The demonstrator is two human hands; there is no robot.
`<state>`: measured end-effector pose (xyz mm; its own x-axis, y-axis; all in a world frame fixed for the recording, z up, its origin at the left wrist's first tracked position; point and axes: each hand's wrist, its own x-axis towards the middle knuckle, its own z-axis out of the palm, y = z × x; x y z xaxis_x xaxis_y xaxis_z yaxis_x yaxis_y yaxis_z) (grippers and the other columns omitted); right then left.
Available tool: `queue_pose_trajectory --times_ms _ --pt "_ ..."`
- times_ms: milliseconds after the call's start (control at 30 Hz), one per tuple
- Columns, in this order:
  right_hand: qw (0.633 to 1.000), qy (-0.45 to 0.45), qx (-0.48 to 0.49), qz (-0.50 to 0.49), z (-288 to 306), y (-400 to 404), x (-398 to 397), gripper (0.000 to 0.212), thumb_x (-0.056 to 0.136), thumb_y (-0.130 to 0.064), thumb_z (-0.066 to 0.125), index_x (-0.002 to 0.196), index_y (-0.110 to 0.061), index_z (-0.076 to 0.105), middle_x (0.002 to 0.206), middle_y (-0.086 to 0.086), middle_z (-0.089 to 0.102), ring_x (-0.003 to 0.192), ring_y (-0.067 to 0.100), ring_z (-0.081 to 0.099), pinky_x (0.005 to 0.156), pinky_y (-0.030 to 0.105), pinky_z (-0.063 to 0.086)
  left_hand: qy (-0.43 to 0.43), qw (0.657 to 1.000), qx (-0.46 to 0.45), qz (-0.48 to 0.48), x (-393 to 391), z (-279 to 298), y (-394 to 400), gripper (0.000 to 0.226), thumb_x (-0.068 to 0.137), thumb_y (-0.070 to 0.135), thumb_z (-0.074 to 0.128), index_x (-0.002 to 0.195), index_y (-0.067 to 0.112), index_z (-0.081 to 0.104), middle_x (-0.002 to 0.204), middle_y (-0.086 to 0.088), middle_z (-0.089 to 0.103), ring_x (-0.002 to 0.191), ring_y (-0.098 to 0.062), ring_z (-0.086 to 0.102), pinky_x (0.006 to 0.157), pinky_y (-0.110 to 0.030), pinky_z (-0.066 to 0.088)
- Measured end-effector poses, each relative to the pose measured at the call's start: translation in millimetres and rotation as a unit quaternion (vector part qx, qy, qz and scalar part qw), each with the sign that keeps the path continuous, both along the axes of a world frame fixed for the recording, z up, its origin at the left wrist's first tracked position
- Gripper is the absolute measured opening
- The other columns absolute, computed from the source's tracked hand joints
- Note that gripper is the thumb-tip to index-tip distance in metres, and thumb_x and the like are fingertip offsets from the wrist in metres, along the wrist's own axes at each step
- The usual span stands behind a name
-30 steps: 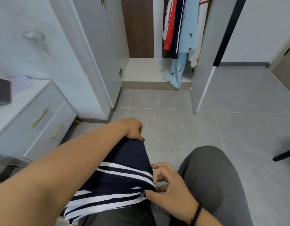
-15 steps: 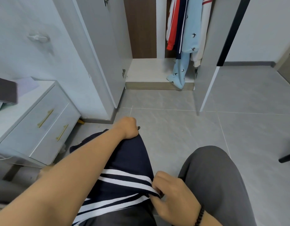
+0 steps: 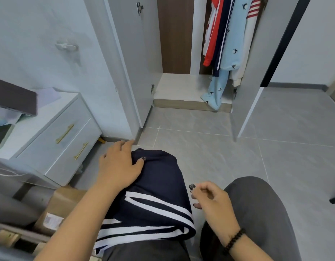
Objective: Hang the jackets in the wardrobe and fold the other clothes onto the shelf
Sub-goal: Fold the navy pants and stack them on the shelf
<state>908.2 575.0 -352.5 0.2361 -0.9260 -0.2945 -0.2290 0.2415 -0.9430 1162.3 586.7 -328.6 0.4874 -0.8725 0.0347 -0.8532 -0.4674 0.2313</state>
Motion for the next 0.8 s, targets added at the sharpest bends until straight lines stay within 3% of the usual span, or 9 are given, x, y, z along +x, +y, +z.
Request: queue_pose_trajectory --times_ms 33,100,167,300,400,467,600,700,800 --pt "0.998 -0.002 0.062 -0.005 -2.4 -5.9 5.2 0.003 0.082 -0.016 0.069 0.081 -0.014 0.068 0.08 0.0 0.071 0.078 0.015 0.067 0.078 0.037 0.058 0.043 0.999 0.011 0.03 2.4 -2.1 15.1 0.065 0.085 0.054 0.055 0.142 0.026 0.04 0.143 -0.001 0.044 0.133 -0.024 0.039 0.105 -0.046 0.034" --pt "0.985 -0.036 0.17 0.016 -8.4 -13.6 15.1 0.013 0.083 -0.016 0.069 0.093 -0.009 0.067 0.09 0.006 0.073 0.082 0.018 0.068 0.073 0.033 0.057 0.256 0.962 -0.012 0.098 6.2 -7.5 34.9 0.057 0.083 0.05 0.064 0.13 0.022 0.05 0.128 -0.002 0.057 0.113 -0.021 0.056 0.092 -0.037 0.047" --pt "0.961 -0.082 0.262 0.026 -11.9 -14.2 23.0 0.017 0.084 -0.016 0.068 0.096 -0.003 0.069 0.087 0.009 0.075 0.077 0.021 0.07 0.063 0.03 0.055 0.453 0.874 -0.051 0.171 7.9 -18.2 52.4 0.063 0.078 0.049 0.073 0.13 0.022 0.049 0.12 -0.001 0.062 0.1 -0.018 0.063 0.084 -0.034 0.051" --pt "0.919 -0.136 0.371 0.012 -16.7 -11.8 27.2 0.031 0.079 -0.019 0.073 0.105 -0.002 0.07 0.099 0.016 0.073 0.091 0.032 0.07 0.07 0.038 0.058 0.633 0.742 -0.026 0.219 10.7 -27.7 66.3 0.074 0.056 0.056 0.085 0.118 0.022 0.063 0.104 -0.007 0.074 0.092 -0.027 0.072 0.079 -0.038 0.056" --pt "0.904 -0.165 0.395 0.025 -16.7 -13.2 23.8 0.035 0.075 -0.021 0.075 0.104 -0.002 0.072 0.108 0.019 0.07 0.097 0.035 0.068 0.077 0.041 0.057 0.688 0.686 -0.132 0.198 6.1 -43.5 67.3 0.057 0.092 0.015 0.064 0.14 -0.006 0.041 0.141 -0.027 0.047 0.131 -0.035 0.047 0.096 -0.031 0.039" --pt "0.892 -0.191 0.407 0.036 -16.8 -14.2 20.9 0.035 0.072 -0.023 0.074 0.101 -0.002 0.074 0.111 0.019 0.069 0.098 0.036 0.068 0.08 0.042 0.055 0.721 0.643 -0.178 0.19 5.1 -46.3 59.0 0.044 0.101 0.003 0.042 0.141 -0.011 0.031 0.147 -0.029 0.036 0.138 -0.034 0.034 0.101 -0.027 0.027" --pt "0.879 -0.234 0.414 0.047 -21.6 -20.7 18.7 0.049 0.077 -0.025 0.072 0.12 -0.003 0.062 0.118 0.02 0.066 0.107 0.037 0.064 0.091 0.047 0.051 0.714 0.651 -0.069 0.247 13.1 -57.6 58.6 0.04 0.08 0.025 0.08 0.114 0.007 0.071 0.12 -0.02 0.066 0.116 -0.036 0.061 0.091 -0.041 0.053" --pt "0.882 -0.239 0.404 0.039 -20.7 -32.5 16.8 0.055 0.072 -0.025 0.075 0.123 -0.006 0.06 0.116 0.019 0.067 0.106 0.038 0.064 0.091 0.048 0.051 0.754 0.613 -0.046 0.233 18.6 -57.2 64.7 0.043 0.062 0.031 0.088 0.098 0.01 0.077 0.112 -0.019 0.07 0.1 -0.035 0.069 0.074 -0.042 0.059" --pt "0.892 -0.245 0.378 0.041 -20.9 -53.1 10.1 0.055 0.073 -0.019 0.073 0.126 -0.013 0.057 0.118 0.017 0.066 0.108 0.038 0.063 0.093 0.052 0.05 0.769 0.591 -0.013 0.245 13.9 -50.7 48.3 0.044 0.063 0.031 0.086 0.1 0.009 0.076 0.114 -0.02 0.069 0.102 -0.038 0.068 0.082 -0.05 0.056"
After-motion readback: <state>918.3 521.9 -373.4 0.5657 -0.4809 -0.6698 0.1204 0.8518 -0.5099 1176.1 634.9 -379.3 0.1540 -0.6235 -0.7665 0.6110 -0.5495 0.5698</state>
